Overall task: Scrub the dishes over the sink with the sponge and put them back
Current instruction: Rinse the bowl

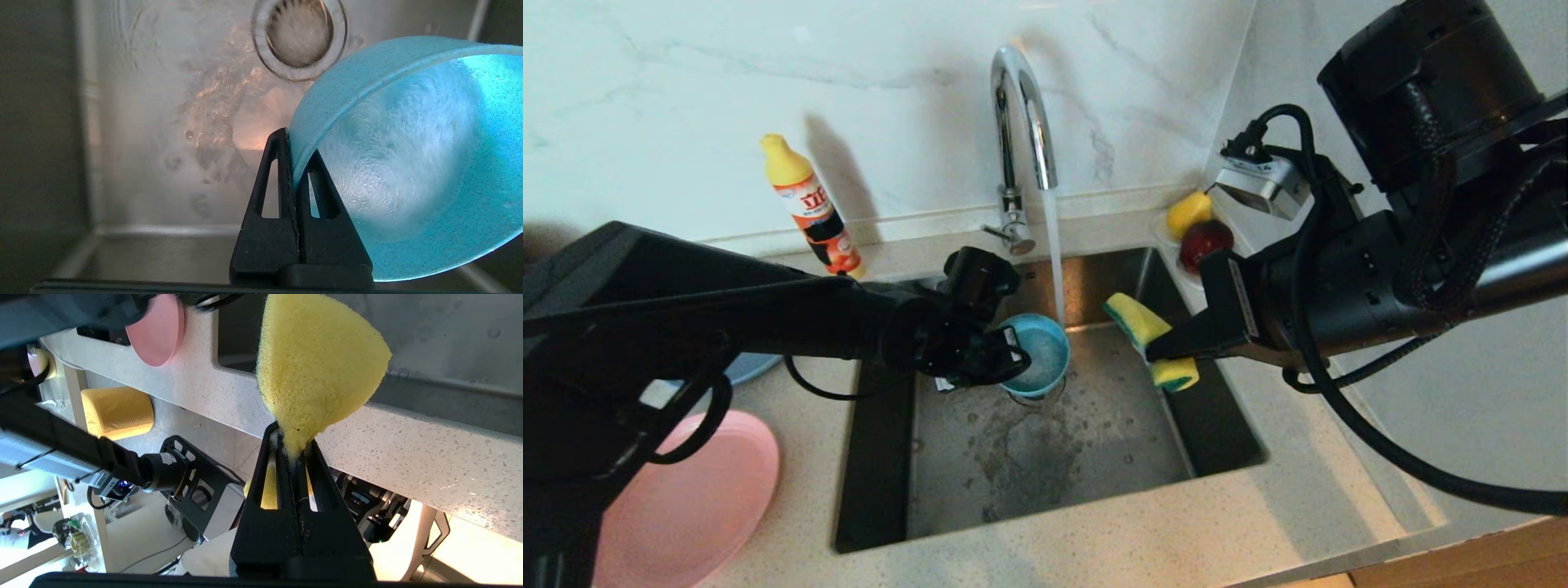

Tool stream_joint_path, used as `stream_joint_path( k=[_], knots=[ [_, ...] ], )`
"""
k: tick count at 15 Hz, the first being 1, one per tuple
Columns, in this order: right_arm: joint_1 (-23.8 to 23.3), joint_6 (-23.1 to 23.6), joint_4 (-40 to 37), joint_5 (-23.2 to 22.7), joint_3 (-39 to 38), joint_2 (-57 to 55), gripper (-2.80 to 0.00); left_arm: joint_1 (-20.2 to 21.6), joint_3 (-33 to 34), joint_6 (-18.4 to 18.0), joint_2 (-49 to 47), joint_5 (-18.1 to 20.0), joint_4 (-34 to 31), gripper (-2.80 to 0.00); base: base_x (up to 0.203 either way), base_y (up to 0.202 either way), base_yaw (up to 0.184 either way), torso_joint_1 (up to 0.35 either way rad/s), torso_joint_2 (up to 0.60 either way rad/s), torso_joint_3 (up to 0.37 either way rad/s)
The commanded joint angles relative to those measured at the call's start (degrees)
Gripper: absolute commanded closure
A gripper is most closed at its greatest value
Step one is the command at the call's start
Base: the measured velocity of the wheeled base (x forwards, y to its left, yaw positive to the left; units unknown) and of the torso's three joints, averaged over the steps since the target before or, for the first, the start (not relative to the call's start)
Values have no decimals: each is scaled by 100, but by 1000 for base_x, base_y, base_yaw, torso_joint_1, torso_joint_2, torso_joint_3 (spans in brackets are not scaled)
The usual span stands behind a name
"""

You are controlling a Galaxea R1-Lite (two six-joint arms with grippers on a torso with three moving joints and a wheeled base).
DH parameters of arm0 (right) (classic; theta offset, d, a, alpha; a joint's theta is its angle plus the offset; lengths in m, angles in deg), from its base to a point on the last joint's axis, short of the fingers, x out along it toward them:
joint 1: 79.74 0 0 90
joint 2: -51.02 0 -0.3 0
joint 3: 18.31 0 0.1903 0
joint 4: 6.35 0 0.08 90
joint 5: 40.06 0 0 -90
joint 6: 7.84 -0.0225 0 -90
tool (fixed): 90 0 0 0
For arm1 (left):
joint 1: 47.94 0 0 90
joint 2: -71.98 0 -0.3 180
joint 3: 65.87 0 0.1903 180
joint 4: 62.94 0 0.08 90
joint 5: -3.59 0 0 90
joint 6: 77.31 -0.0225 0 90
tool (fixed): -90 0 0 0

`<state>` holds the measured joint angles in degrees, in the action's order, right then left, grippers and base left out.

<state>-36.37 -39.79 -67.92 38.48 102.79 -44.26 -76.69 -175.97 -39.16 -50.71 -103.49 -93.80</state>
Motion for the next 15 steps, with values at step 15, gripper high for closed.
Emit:
stream_joint_path(
  k=[15],
  knots=[
    [-4,-22,-20,-5,-123,-17,0,498,3365,-2580,3226,-726,5306,0,0,0,0,0,0,0]
  ],
)
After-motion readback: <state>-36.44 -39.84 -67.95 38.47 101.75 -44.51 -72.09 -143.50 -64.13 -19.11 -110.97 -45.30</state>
